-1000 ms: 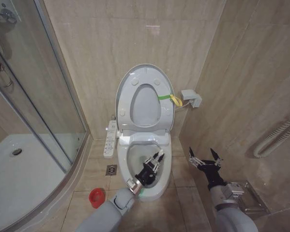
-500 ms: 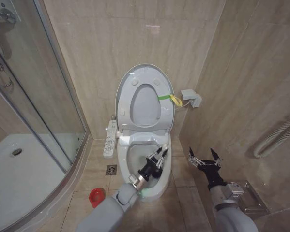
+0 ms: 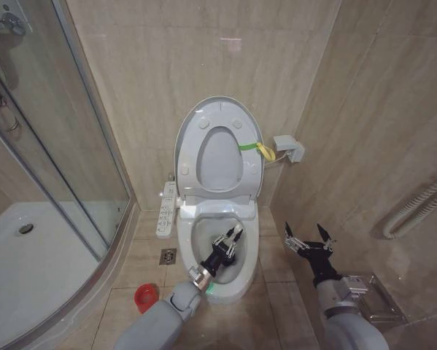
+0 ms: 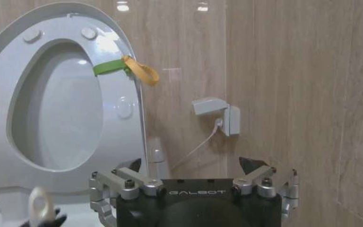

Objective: Open the toilet lid, clean the toilet bowl with a toilet brush, close the toilet lid, and flush.

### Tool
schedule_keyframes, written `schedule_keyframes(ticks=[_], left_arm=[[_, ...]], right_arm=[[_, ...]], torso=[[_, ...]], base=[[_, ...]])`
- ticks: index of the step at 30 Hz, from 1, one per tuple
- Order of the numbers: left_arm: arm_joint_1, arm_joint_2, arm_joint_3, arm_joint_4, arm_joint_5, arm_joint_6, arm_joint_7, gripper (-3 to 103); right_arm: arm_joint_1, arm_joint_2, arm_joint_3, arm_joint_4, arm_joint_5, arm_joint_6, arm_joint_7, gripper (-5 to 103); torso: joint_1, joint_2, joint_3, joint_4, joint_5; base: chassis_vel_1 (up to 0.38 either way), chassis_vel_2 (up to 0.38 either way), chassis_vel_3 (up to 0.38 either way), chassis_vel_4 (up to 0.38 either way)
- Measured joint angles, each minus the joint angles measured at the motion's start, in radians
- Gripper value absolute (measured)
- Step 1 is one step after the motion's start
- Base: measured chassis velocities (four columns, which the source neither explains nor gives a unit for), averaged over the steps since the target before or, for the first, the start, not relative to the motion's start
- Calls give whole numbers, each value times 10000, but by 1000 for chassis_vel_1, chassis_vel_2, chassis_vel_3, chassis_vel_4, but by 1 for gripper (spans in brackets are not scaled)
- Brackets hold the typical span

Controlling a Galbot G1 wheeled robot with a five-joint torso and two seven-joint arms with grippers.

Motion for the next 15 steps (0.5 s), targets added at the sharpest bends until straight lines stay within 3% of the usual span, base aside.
schedule_keyframes(ticks=[6,15], left_arm=[[68,-97,190,-188,24,-13,169,21],[-426,-448,-65,1553,-195,-257,246,21]], right_arm=[[0,0,0,0,0,0,0,100],[0,0,0,0,0,0,0,100]], torso=[[0,0,-1,3,1],[0,0,-1,2,0]], base=[[0,0,0,0],[0,0,0,0]])
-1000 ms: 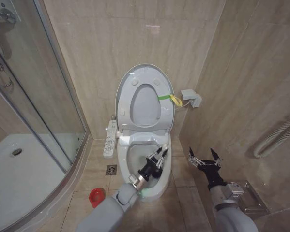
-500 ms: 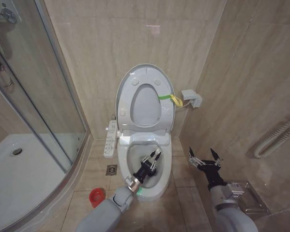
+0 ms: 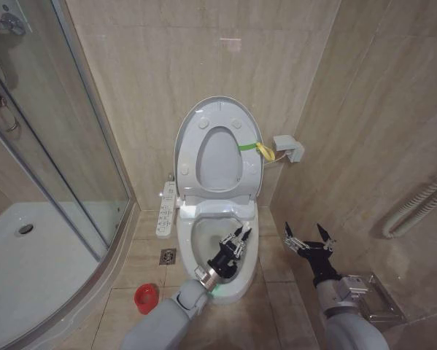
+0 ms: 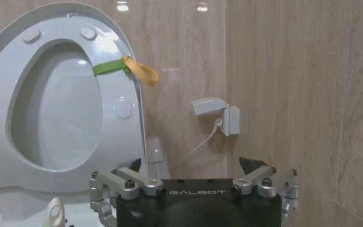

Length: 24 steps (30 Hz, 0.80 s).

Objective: Open the toilet lid, clean the toilet bowl with a toilet brush, close the toilet lid, and flush.

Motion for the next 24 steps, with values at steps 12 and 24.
schedule_keyframes(ticks=[12,24], left_arm=[[-858,-329,17,18,-35,262,-193,20],[-313,-475,160,712,-39,140,-129,20]], right_arm=[[0,0,0,0,0,0,0,100],[0,0,0,0,0,0,0,100]], torso=[[1,0,1,-3,1],[0,0,-1,2,1]], base=[[0,0,0,0],[0,0,0,0]])
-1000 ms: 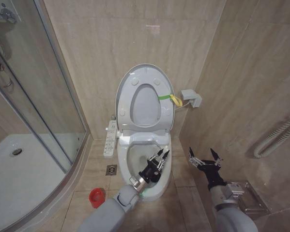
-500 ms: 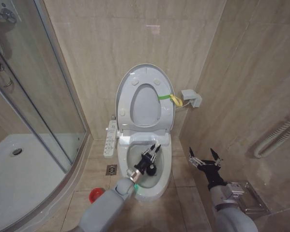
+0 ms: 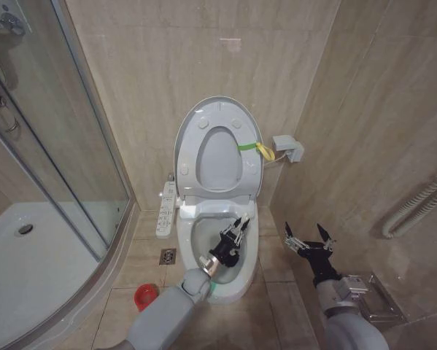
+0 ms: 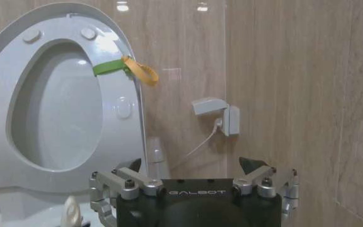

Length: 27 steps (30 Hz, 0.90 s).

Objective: Open the toilet lid, clean the toilet bowl with a toilet brush, close the toilet lid, and flush.

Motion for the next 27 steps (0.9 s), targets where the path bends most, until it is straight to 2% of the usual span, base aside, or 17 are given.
schedule_keyframes(ticks=[5,12,15,24,27], left_arm=[[-28,127,-26,10,186,-113,59,20],[-96,122,61,-1235,195,216,-152,20],[-51,121,152,-1426,190,292,-180,20],[79,47,12,-405,181,205,-144,20],[27,117,-118,-290,552,179,-149,20]], right_arm=[[0,0,0,0,0,0,0,100],[0,0,0,0,0,0,0,100],[0,0,0,0,0,0,0,100],[0,0,0,0,0,0,0,100],[0,0,0,0,0,0,0,100]], torso=[[0,0,1,1,0],[0,0,1,-4,0],[0,0,1,-4,0],[0,0,0,-1,-2],[0,0,1,0,0]], base=[[0,0,0,0],[0,0,0,0],[0,0,0,0],[0,0,0,0],[0,0,0,0]])
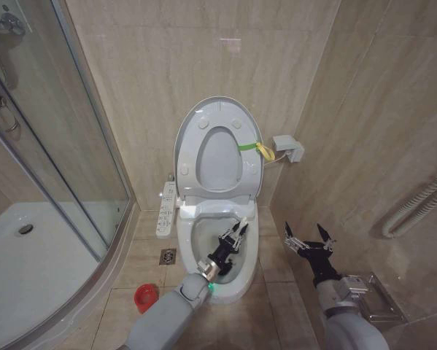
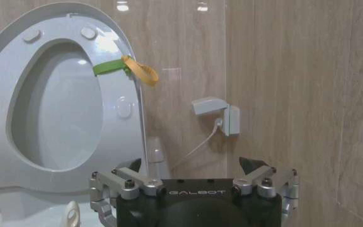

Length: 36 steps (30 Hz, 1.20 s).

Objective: Open the toilet lid, clean the toilet bowl with a toilet brush, close the toilet lid, and flush.

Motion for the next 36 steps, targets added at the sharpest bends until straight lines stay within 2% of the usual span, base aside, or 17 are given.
schedule_keyframes(ticks=[6,11,15,22,25,32,36], left_arm=[[15,57,191,-1183,94,252,-142,20],[78,-18,338,-1406,85,252,-103,20],[42,-206,171,-177,84,-80,116,20],[-360,-300,-285,931,-250,-108,89,20],[-458,-252,-347,773,-277,-87,92,20],[-75,20,85,-888,-206,-54,107,20],[83,12,191,-826,-73,-67,182,20]], right_arm=[[0,1,0,0,0,0,0,100],[0,0,0,0,0,0,0,100],[0,0,0,0,0,0,1,100],[-1,0,0,0,0,0,0,100],[0,0,0,0,0,0,1,100],[0,0,0,0,0,0,0,100],[0,0,0,0,0,0,0,100]], torso=[[0,0,1,-3,0],[0,0,0,-3,0],[0,0,0,-1,0],[0,0,0,0,0],[1,0,1,1,0],[0,1,0,-3,1],[0,0,0,-1,-1]], base=[[0,0,0,0],[0,0,0,0],[0,0,0,0],[0,0,0,0],[0,0,0,0],[0,0,0,0],[0,0,0,0]])
